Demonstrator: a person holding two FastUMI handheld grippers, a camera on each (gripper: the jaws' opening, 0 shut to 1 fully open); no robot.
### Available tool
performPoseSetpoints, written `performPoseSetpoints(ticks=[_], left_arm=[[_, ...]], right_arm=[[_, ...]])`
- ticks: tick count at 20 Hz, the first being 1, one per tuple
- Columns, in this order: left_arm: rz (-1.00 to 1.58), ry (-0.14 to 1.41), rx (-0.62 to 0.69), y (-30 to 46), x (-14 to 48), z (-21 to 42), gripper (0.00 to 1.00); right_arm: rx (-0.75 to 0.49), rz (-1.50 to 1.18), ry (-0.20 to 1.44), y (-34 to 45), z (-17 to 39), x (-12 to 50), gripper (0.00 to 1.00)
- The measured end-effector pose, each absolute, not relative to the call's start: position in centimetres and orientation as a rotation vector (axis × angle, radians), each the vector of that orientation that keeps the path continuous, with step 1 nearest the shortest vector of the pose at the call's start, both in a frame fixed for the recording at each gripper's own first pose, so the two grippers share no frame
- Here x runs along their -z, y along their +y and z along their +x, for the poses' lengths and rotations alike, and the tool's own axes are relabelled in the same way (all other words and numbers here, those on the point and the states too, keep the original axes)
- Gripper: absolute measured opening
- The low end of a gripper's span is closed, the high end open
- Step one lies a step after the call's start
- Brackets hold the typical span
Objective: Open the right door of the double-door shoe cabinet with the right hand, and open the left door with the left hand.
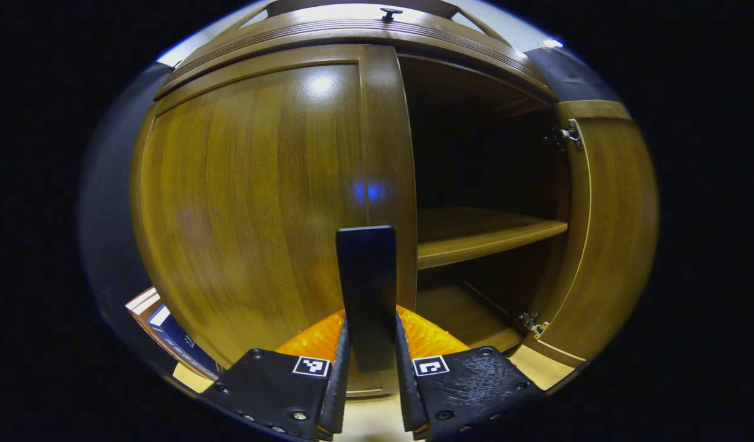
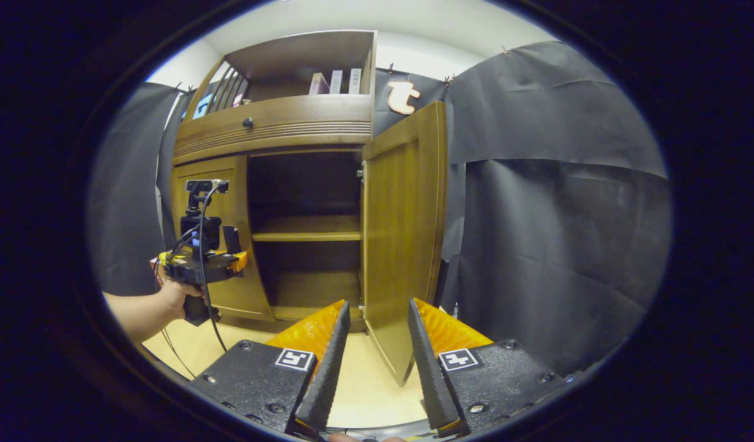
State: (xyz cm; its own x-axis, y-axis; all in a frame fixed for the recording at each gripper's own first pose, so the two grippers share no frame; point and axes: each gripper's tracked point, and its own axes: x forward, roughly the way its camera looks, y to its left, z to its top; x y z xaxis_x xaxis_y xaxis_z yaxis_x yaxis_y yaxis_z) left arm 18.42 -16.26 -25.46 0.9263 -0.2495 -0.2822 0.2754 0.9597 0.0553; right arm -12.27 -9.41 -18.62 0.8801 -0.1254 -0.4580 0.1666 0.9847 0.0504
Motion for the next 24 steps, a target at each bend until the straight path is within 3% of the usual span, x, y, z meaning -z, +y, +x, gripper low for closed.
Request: performPoseSetpoints(ticks=[2, 6, 7, 8, 9, 10, 11, 12, 13, 14, 15, 18, 19, 20, 24], left_arm=[[0.082, 0.280, 0.270, -16.4, 25.5, 18.4, 0.30], [0.074, 0.293, 0.262, -16.1, 25.4, 18.1, 0.30], [0.074, 0.294, 0.264, -16.1, 25.3, 18.1, 0.23], [0.078, 0.297, 0.263, -16.1, 25.6, 18.2, 0.23], [0.076, 0.296, 0.263, -16.1, 25.5, 18.2, 0.31], [0.075, 0.298, 0.265, -16.1, 25.4, 18.0, 0.23], [0.070, 0.297, 0.269, -16.1, 25.4, 17.8, 0.31], [0.067, 0.297, 0.272, -16.2, 25.5, 17.6, 0.23], [0.067, 0.295, 0.275, -16.1, 25.5, 17.3, 0.23], [0.068, 0.297, 0.277, -16.0, 25.6, 17.1, 0.31], [0.067, 0.300, 0.278, -15.9, 25.7, 16.8, 0.23], [0.061, 0.310, 0.270, -15.6, 25.7, 16.1, 0.23], [0.056, 0.310, 0.268, -15.6, 25.6, 15.7, 0.32], [0.052, 0.313, 0.266, -15.5, 25.6, 15.4, 0.23], [0.060, 0.308, 0.267, -14.9, 25.5, 14.0, 0.23]], right_arm=[[0.149, 0.091, 0.474, -9.4, -12.3, 18.8, 0.61], [0.146, 0.085, 0.468, -9.4, -12.3, 18.5, 0.63], [0.142, 0.083, 0.465, -9.3, -12.2, 18.5, 0.61], [0.134, 0.079, 0.463, -9.1, -12.1, 18.5, 0.63], [0.129, 0.073, 0.464, -9.0, -12.2, 18.5, 0.63], [0.124, 0.066, 0.465, -9.0, -12.2, 18.6, 0.61], [0.120, 0.061, 0.466, -8.9, -12.2, 18.7, 0.61], [0.116, 0.059, 0.467, -8.8, -12.2, 18.7, 0.61], [0.109, 0.059, 0.468, -8.6, -12.1, 18.8, 0.61], [0.105, 0.056, 0.469, -8.5, -12.1, 18.7, 0.63], [0.100, 0.055, 0.468, -8.4, -12.0, 18.9, 0.63], [0.083, 0.056, 0.469, -8.0, -11.7, 19.1, 0.63], [0.076, 0.055, 0.469, -7.8, -11.6, 19.1, 0.63], [0.067, 0.054, 0.469, -7.6, -11.5, 19.2, 0.63], [0.024, 0.048, 0.475, -6.5, -10.7, 19.7, 0.61]])
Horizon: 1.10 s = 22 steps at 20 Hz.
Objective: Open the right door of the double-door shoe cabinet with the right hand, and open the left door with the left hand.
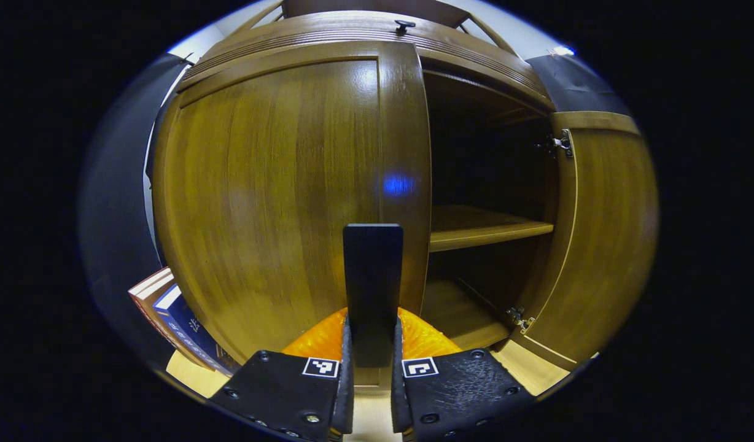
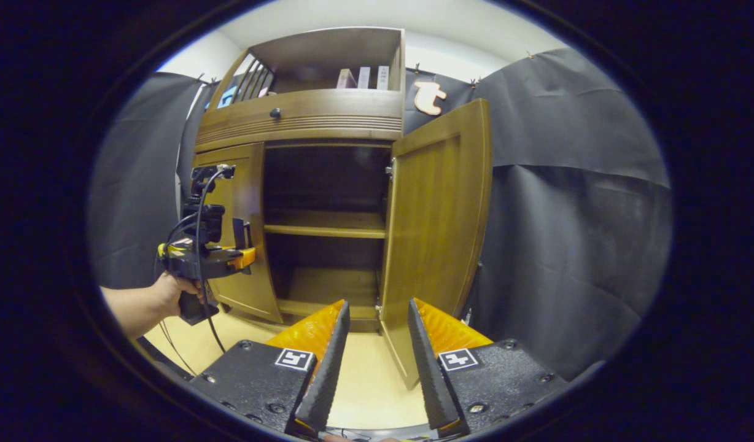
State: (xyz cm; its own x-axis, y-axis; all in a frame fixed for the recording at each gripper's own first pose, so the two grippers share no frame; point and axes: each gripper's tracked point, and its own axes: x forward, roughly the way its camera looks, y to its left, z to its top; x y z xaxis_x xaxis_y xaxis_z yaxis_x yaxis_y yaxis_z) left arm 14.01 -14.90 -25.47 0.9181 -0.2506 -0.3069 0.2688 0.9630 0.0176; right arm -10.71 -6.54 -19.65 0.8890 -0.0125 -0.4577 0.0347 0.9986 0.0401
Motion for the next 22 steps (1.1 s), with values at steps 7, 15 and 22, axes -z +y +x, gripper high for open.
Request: performPoseSetpoints(ticks=[7, 15, 22], left_arm=[[0.064, 0.310, 0.262, -14.2, 25.3, 12.3, 0.23], [0.058, 0.319, 0.237, -12.9, 25.0, 9.8, 0.23], [0.050, 0.316, 0.208, -11.0, 24.7, 7.1, 0.23]], right_arm=[[-0.064, 0.045, 0.481, -4.3, -9.6, 20.2, 0.61], [-0.173, 0.037, 0.497, -1.7, -6.7, 21.8, 0.61], [-0.249, 0.031, 0.494, -0.3, -4.7, 22.4, 0.63]])
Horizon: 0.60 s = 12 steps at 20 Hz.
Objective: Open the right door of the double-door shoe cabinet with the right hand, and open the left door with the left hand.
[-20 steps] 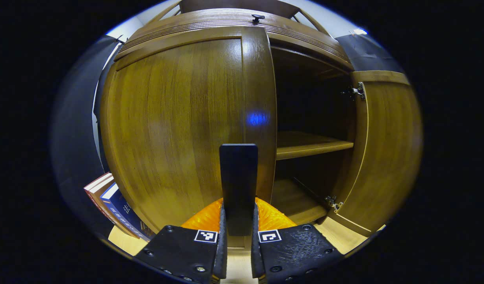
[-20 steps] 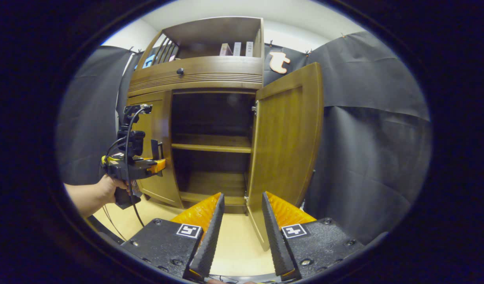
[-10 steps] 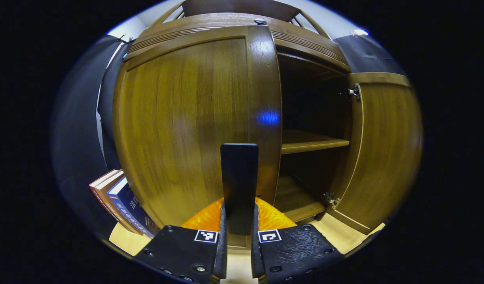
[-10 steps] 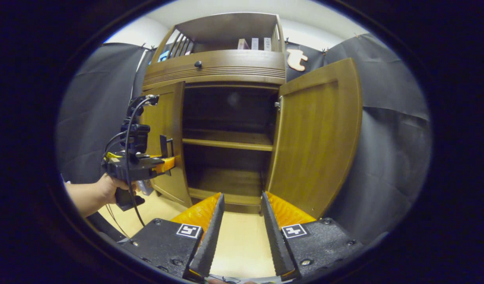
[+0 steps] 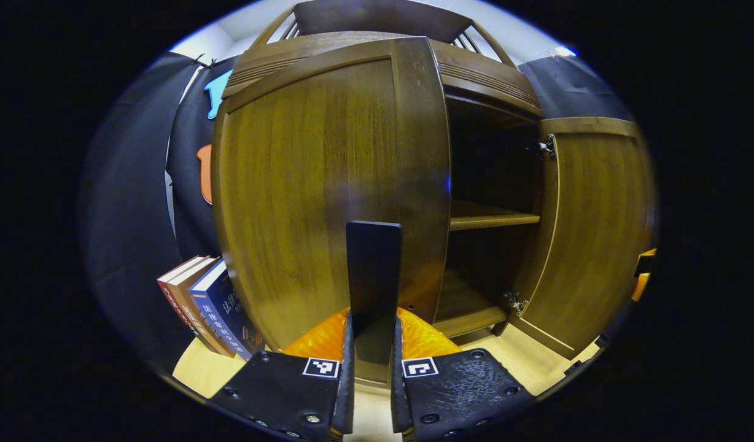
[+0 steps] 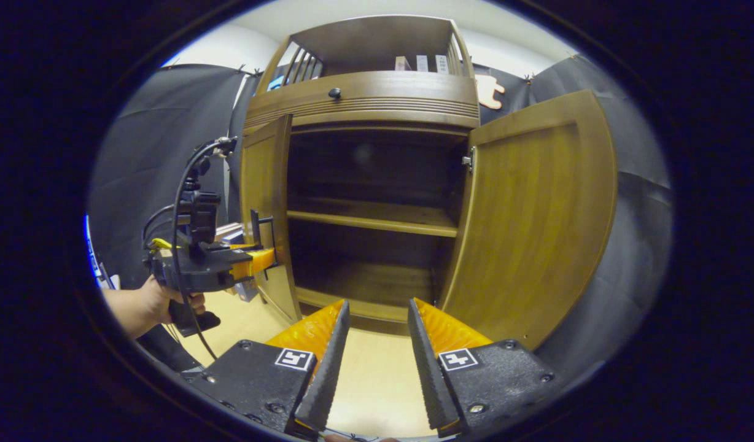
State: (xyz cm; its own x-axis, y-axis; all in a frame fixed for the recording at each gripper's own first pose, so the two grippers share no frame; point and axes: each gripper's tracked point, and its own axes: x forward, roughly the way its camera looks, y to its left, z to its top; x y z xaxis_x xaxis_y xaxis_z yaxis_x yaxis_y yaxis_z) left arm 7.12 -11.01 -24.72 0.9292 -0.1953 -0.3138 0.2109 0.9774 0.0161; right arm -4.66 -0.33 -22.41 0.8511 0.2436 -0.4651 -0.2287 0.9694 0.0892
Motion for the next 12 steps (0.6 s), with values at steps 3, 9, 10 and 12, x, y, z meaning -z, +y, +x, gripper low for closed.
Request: performPoseSetpoints(ticks=[3, 9, 10, 12], left_arm=[[0.054, 0.311, 0.189, -10.0, 24.6, 5.9, 0.23], [0.065, 0.306, 0.148, -7.9, 24.3, 3.9, 0.23], [0.066, 0.306, 0.140, -7.5, 24.2, 3.5, 0.23], [0.065, 0.307, 0.121, -6.3, 23.9, 2.7, 0.23]], right_arm=[[-0.274, 0.036, 0.494, 0.4, -4.1, 22.6, 0.61], [-0.346, 0.031, 0.487, 2.8, -3.0, 22.9, 0.63], [-0.359, 0.030, 0.489, 3.2, -3.0, 23.0, 0.61], [-0.380, 0.029, 0.492, 4.2, -3.0, 23.0, 0.63]])
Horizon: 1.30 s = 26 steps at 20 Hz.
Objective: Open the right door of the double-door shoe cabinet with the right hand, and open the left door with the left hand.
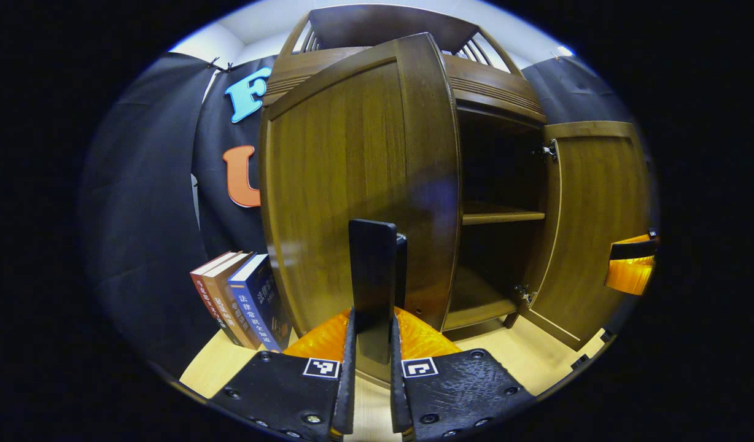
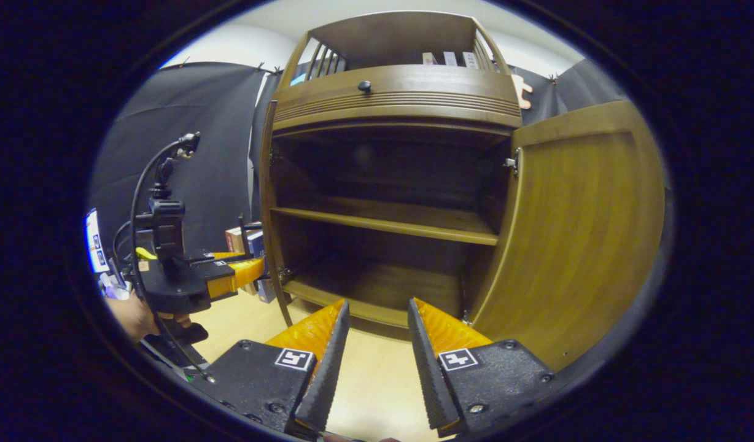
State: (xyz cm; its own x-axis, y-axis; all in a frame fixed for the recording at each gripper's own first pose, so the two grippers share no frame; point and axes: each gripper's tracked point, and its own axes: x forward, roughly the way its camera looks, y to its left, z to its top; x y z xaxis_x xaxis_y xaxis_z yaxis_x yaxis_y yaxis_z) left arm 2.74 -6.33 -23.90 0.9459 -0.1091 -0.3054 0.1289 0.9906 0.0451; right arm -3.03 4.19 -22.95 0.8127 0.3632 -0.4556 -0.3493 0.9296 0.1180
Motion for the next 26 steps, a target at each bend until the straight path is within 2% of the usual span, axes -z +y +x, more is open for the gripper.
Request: performPoseSetpoints(ticks=[4, 9, 13, 15, 16, 17, 18, 20, 26], left_arm=[[0.110, 0.307, 0.060, -3.7, 23.6, 1.2, 0.22], [0.112, 0.301, -0.001, -0.9, 23.2, 0.0, 0.21], [0.085, 0.295, -0.066, 1.8, 23.1, -0.9, 0.19], [0.047, 0.288, -0.091, 2.8, 23.1, -1.6, 0.17], [0.033, 0.289, -0.100, 3.4, 23.2, -1.4, 0.00], [0.029, 0.297, -0.110, 4.0, 23.6, -1.5, 0.08], [0.017, 0.299, -0.120, 4.5, 23.5, -1.9, 0.10], [-0.003, 0.301, -0.140, 5.9, 23.5, -2.2, 0.05], [-0.053, 0.303, -0.145, 9.3, 23.2, -3.3, 0.05]], right_arm=[[-0.414, 0.047, 0.495, 6.0, -3.0, 22.8, 0.61], [-0.459, 0.044, 0.498, 8.2, -2.8, 22.9, 0.63], [-0.480, 0.034, 0.499, 9.5, -2.8, 23.0, 0.61], [-0.486, 0.034, 0.501, 10.0, -2.8, 23.2, 0.63], [-0.488, 0.033, 0.502, 10.2, -2.9, 23.2, 0.63], [-0.491, 0.032, 0.502, 10.5, -2.9, 23.1, 0.63], [-0.493, 0.031, 0.503, 10.7, -3.1, 23.2, 0.61], [-0.500, 0.026, 0.506, 11.2, -3.2, 23.3, 0.63], [-0.521, 0.023, 0.504, 13.1, -3.5, 23.3, 0.61]])
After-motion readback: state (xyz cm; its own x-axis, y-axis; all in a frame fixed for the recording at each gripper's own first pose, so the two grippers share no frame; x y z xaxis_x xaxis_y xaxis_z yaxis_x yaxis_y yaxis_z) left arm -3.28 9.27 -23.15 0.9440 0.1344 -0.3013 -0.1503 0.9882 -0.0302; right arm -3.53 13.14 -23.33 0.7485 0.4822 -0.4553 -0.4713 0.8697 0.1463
